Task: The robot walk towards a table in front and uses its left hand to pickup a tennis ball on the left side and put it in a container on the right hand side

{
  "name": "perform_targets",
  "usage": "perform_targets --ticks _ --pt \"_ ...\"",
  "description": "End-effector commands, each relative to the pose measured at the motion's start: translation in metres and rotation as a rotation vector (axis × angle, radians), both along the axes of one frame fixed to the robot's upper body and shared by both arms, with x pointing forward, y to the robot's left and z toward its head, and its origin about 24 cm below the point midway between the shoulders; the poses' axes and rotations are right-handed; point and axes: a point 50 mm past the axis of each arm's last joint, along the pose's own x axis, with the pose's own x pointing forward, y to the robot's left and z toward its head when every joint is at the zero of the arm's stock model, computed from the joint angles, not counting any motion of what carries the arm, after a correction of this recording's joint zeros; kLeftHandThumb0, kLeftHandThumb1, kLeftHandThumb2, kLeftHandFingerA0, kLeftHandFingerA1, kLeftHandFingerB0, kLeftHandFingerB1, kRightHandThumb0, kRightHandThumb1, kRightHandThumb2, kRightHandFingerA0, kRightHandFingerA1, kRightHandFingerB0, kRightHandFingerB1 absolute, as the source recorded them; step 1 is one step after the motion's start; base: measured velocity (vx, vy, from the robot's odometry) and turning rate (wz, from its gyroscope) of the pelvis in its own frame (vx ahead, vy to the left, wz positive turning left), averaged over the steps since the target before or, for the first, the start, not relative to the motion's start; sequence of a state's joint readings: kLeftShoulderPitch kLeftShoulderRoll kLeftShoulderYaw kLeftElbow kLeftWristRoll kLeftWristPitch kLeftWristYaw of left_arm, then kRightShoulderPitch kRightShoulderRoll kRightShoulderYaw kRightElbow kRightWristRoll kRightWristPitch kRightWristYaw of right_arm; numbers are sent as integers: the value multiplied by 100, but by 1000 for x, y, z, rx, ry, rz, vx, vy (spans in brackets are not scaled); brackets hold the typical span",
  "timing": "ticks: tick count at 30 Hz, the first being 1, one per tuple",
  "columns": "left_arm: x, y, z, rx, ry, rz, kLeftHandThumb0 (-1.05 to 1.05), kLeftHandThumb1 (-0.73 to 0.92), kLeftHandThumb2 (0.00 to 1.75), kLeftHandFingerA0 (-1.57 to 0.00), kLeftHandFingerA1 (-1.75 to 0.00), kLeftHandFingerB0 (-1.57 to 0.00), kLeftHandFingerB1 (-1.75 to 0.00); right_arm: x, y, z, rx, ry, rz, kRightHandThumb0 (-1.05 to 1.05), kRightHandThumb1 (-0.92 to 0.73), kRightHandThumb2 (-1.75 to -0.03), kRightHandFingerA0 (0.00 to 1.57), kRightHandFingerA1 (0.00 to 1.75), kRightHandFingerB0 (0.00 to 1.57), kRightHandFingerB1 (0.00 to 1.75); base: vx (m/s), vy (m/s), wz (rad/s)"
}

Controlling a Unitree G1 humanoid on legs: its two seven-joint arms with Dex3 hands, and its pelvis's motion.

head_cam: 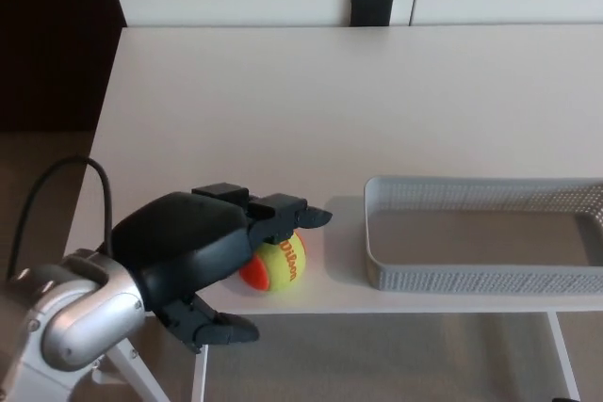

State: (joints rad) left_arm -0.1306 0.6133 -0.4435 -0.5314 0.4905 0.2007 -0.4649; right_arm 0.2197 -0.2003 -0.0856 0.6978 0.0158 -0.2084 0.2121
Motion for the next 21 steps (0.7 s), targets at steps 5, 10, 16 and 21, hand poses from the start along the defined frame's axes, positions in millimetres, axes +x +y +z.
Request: perform_targets --ticks 5,10,16,21 --pt "9 0 -10 335 -290 36 -31 49 60 -19 -33 -16 -32 4 -4 5 -48 -6 33 -37 -58 -60 60 46 30 35 0 0 0" --pt "10 -4 -12 379 -373 16 -29 49 58 -18 -32 -15 -31 6 -3 5 -67 -1 54 -34 -57 -57 61 44 31 34 0 0 0" --pt "10 -6 -15 376 -367 25 -27 49 57 -18 -31 -15 -30 8 -2 7 -76 -7 71 -43 -46 -72 55 54 26 44 0 0 0" --pt "11 -8 -19 419 -332 26 -28 48 57 -14 -30 -11 -31 10 -4 9 -64 -16 58 -36 -59 -62 59 46 29 36 0 0 0"
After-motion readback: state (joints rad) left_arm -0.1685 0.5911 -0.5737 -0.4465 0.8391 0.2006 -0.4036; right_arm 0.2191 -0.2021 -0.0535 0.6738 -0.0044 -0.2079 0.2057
